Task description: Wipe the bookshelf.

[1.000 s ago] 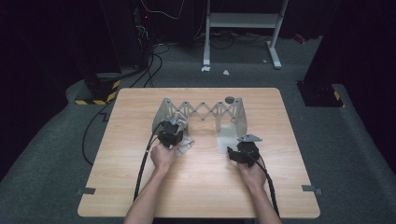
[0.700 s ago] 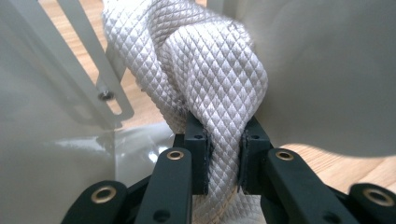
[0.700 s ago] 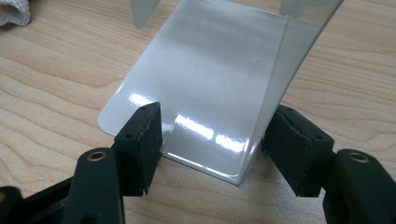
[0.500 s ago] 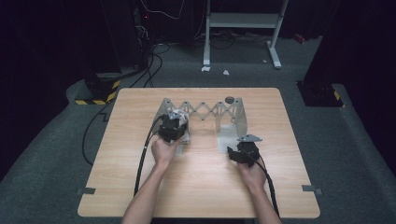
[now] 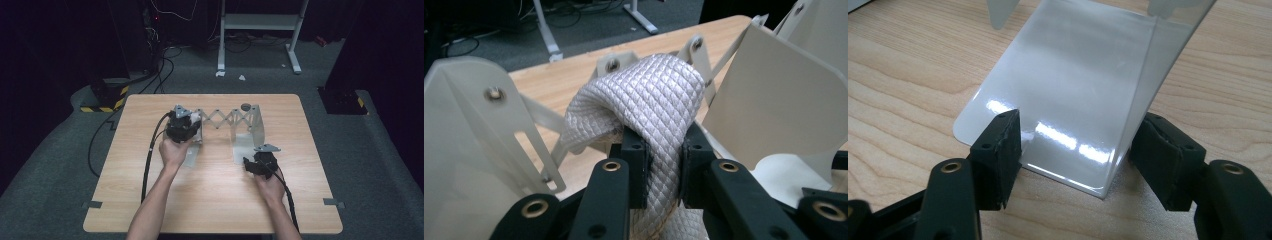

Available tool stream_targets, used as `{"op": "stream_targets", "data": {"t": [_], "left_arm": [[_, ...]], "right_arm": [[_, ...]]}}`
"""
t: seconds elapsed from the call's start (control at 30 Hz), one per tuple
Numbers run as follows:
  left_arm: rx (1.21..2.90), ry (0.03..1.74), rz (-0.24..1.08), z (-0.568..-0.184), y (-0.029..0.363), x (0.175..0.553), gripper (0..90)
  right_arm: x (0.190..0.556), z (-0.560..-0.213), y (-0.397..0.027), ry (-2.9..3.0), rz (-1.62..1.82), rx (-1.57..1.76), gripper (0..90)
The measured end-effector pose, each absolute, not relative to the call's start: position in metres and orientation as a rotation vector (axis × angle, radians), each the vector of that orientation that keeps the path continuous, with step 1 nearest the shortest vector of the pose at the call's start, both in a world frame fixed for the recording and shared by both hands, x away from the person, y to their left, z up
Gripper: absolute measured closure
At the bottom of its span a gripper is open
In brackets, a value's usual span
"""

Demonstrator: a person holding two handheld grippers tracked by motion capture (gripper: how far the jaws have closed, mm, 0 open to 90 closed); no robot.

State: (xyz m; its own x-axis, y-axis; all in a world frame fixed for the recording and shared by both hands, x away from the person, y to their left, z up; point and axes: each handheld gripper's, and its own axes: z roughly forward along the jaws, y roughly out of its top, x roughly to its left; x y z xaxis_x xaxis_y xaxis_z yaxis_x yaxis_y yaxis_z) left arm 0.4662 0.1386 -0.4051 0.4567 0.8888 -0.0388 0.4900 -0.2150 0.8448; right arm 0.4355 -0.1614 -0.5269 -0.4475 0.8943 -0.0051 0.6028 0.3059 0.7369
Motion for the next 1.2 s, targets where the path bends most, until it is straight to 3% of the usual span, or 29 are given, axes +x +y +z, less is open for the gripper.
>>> {"op": "stream_targets", "data": {"t": [0.37, 1.2], "left_arm": [[1.845, 1.132, 0.614, -0.392, 0.138, 0.469, 77.4], [1.926, 1.207, 0.487, -0.458, 0.137, 0.479, 77.3]], "right_arm": [[0.436, -0.527, -0.161, 2.163, 0.947, 1.333, 36.9], [0.436, -0.527, -0.161, 2.162, 0.948, 1.334, 36.9]]}}
